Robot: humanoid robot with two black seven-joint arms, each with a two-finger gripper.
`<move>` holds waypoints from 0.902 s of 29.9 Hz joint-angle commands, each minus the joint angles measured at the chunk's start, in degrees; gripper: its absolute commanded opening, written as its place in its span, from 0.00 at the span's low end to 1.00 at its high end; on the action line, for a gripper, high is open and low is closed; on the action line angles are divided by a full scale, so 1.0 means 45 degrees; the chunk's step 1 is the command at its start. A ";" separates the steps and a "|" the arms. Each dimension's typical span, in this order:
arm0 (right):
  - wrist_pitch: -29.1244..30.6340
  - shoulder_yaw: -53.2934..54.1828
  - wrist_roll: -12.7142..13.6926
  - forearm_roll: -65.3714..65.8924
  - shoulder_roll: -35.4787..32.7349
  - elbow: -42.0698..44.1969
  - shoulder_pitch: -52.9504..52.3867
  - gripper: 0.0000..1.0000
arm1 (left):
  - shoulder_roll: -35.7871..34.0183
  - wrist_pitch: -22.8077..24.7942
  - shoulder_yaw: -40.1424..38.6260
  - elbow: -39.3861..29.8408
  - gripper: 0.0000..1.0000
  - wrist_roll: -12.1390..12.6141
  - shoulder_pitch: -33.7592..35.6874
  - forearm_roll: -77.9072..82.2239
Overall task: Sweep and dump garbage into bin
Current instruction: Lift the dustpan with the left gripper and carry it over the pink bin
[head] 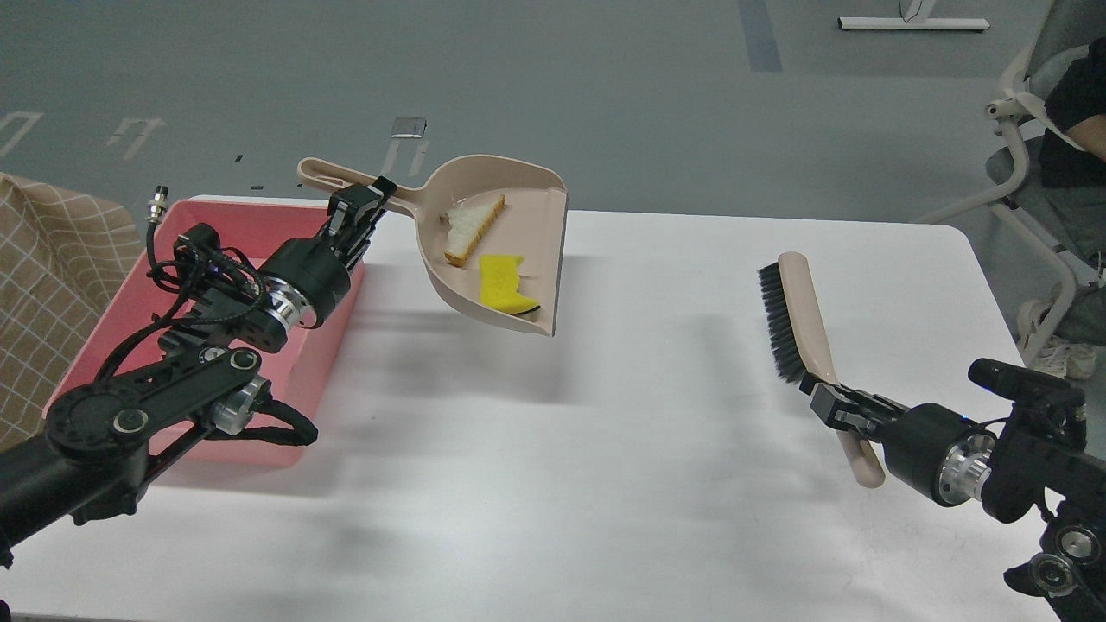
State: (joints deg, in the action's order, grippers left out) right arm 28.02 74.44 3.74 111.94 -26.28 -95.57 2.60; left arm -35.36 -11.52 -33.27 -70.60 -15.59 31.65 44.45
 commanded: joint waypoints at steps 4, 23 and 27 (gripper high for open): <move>-0.0004 0.0000 -0.0011 -0.0012 -0.0038 0.0124 0.0008 0.19 | 0.0026 0.0509 -0.0419 0.0238 0.01 -0.0013 -0.0060 -0.0150; -0.0004 -0.0039 -0.0011 0.0007 -0.0233 0.0143 0.0086 0.19 | -0.0949 0.3185 -0.1512 0.1606 0.01 -0.0892 -0.0079 -0.1186; -0.0004 -0.0039 -0.0011 0.0007 -0.0214 0.0124 0.0086 0.19 | -0.1437 0.3457 -0.1532 0.1626 0.01 -0.1047 -0.0079 -0.1322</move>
State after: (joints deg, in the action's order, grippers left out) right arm 28.00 74.19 3.69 111.98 -27.33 -94.91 2.99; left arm -40.24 3.01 -40.10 -63.35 -19.62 31.30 39.00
